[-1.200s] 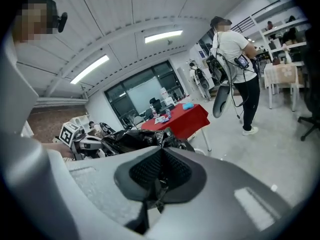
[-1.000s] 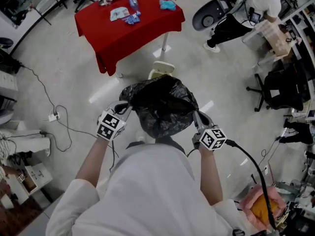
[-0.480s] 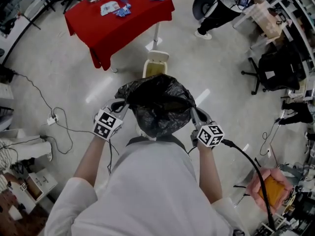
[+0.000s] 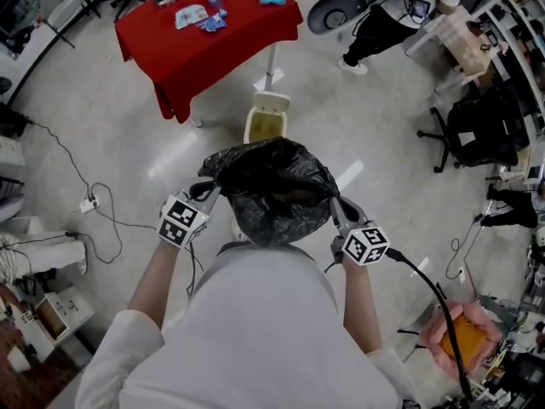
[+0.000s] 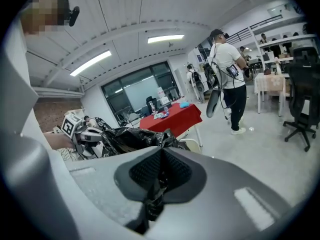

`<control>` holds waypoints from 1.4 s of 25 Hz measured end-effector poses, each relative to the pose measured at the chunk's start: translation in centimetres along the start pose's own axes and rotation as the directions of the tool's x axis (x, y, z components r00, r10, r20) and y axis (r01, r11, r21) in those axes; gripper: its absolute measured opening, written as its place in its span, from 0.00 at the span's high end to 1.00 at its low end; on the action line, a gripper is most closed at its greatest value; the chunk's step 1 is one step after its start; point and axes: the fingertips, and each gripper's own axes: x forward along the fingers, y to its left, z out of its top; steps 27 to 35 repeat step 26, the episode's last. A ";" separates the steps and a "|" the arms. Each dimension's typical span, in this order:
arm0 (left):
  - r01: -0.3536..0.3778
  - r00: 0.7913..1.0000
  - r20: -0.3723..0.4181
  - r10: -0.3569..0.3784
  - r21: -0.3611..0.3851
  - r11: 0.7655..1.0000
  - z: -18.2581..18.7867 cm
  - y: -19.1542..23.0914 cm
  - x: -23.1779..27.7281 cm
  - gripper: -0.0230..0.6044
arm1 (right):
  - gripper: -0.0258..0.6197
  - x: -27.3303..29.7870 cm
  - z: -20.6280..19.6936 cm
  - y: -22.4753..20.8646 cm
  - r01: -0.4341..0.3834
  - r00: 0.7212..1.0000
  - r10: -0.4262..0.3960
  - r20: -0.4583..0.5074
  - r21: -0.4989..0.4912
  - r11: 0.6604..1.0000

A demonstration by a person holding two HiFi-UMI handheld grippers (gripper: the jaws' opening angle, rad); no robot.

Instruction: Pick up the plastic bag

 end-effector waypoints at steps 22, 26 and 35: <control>-0.035 0.998 0.055 0.038 -0.068 0.997 4.6 -1.9 2.5 0.96 | 0.96 0.5 4.2 -3.2 -0.074 0.996 0.076 0.046 -0.055 0.996; -0.010 0.994 0.104 0.024 -0.138 0.990 5.7 -2.4 2.3 0.96 | 0.96 -0.1 4.5 -3.9 -0.073 0.996 0.076 0.050 -0.054 0.996; -0.010 0.994 0.104 0.024 -0.138 0.990 5.7 -2.4 2.3 0.96 | 0.96 -0.1 4.5 -3.9 -0.073 0.996 0.076 0.050 -0.054 0.996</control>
